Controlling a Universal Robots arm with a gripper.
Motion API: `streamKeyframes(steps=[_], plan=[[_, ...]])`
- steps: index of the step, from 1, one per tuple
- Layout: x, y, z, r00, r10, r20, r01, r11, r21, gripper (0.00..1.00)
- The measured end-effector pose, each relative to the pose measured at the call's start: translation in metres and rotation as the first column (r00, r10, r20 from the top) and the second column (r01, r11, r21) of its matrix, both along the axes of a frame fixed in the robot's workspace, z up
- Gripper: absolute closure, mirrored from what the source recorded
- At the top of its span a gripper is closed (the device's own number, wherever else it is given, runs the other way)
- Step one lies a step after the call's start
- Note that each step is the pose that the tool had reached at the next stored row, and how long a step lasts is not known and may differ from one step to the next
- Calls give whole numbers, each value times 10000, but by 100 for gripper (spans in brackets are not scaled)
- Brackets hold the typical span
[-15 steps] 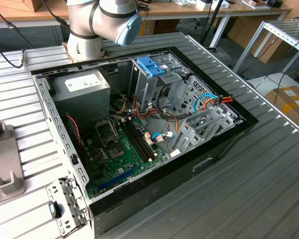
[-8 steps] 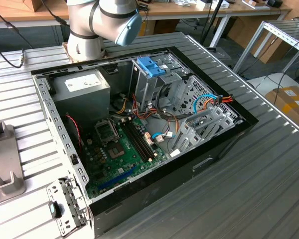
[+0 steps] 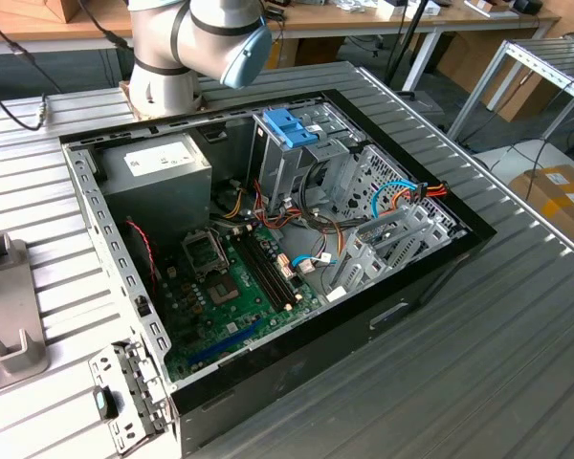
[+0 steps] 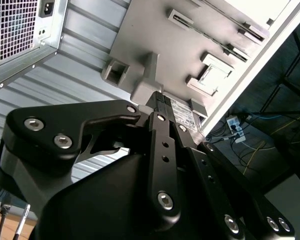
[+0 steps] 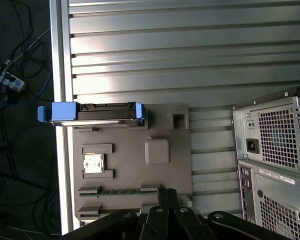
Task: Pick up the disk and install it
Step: 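Reach for the disk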
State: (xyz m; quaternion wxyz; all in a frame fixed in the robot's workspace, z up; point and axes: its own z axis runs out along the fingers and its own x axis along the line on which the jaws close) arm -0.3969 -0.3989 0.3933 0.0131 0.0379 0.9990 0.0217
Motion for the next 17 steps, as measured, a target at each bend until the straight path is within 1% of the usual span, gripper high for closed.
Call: streamKeyframes(steps=[7,17], plan=[[-40,0,0,10000,0,-1,0,10000,0,90],[-135,0,0,10000,0,0,0,10000,0,90]])
